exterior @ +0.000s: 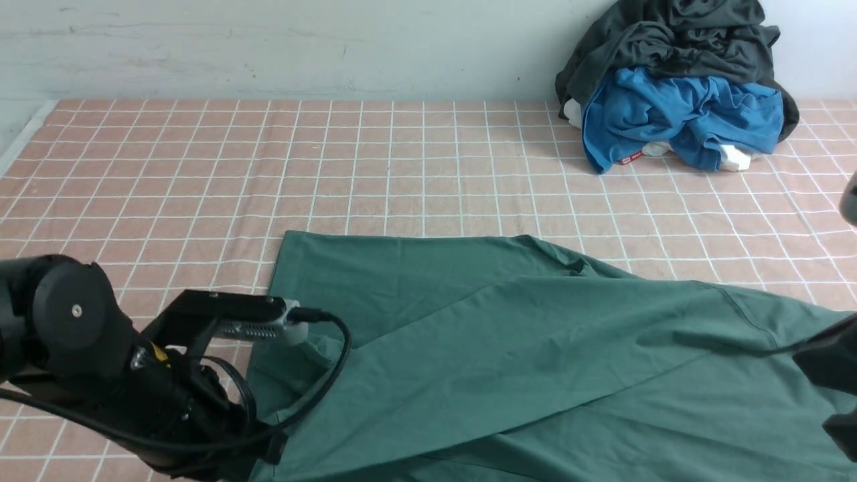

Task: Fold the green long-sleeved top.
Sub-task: Use the left arm to drag and drop the cuff onto the cuff closest to the left arm, then use both arms simultaneously to clamp the lower edge of the clothing fabric

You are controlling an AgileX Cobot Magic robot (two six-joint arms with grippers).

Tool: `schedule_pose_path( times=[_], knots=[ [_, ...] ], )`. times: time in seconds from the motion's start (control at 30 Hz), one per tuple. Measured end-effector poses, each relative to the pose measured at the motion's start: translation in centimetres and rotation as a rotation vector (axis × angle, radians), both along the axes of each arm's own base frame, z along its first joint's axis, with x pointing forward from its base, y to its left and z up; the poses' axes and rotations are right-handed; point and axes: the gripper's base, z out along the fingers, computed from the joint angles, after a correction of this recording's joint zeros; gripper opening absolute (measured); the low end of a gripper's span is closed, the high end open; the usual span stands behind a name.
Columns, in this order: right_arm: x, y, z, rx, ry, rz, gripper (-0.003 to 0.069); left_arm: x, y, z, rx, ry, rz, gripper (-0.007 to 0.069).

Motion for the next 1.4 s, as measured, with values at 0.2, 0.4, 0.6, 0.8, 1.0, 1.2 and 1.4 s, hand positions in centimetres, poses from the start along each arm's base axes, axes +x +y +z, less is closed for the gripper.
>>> schedule_pose_path(
  times=[0.2, 0.4, 0.6, 0.8, 1.0, 1.2, 1.4],
  knots=[
    [0.0, 0.0, 0.0, -0.001, 0.002, 0.0, 0.0085, -0.4, -0.9, -0.4, 0.002, -0.028, -0.036, 0.0133],
    [0.0, 0.0, 0.0, -0.001, 0.002, 0.0, 0.0097, -0.2, -0.8, -0.1, 0.022, -0.073, -0.061, 0.0351],
    [0.0, 0.0, 0.0, -0.001, 0.002, 0.0, 0.0108, 1.0, -1.0, 2.9, 0.026, -0.188, -0.085, 0.0418],
    [0.0, 0.0, 0.0, -0.001, 0.002, 0.0, 0.0113, 5.2, -2.4, 2.4, 0.04, -0.177, -0.094, 0.0295],
    [0.0, 0.0, 0.0, -0.001, 0.002, 0.0, 0.0116, 9.4, -4.0, -1.6, 0.073, -0.079, -0.115, 0.012],
    [0.0, 0.0, 0.0, 0.01, 0.003, -0.024, 0.0121, 13.6, -5.6, -2.6, 0.034, -0.143, -0.097, 0.0014],
    [0.2, -0.4, 0.1, -0.013, -0.023, -0.067, 0.0124, 17.2, -7.0, -3.9, 0.034, -0.132, -0.108, 0.0006]
  ],
)
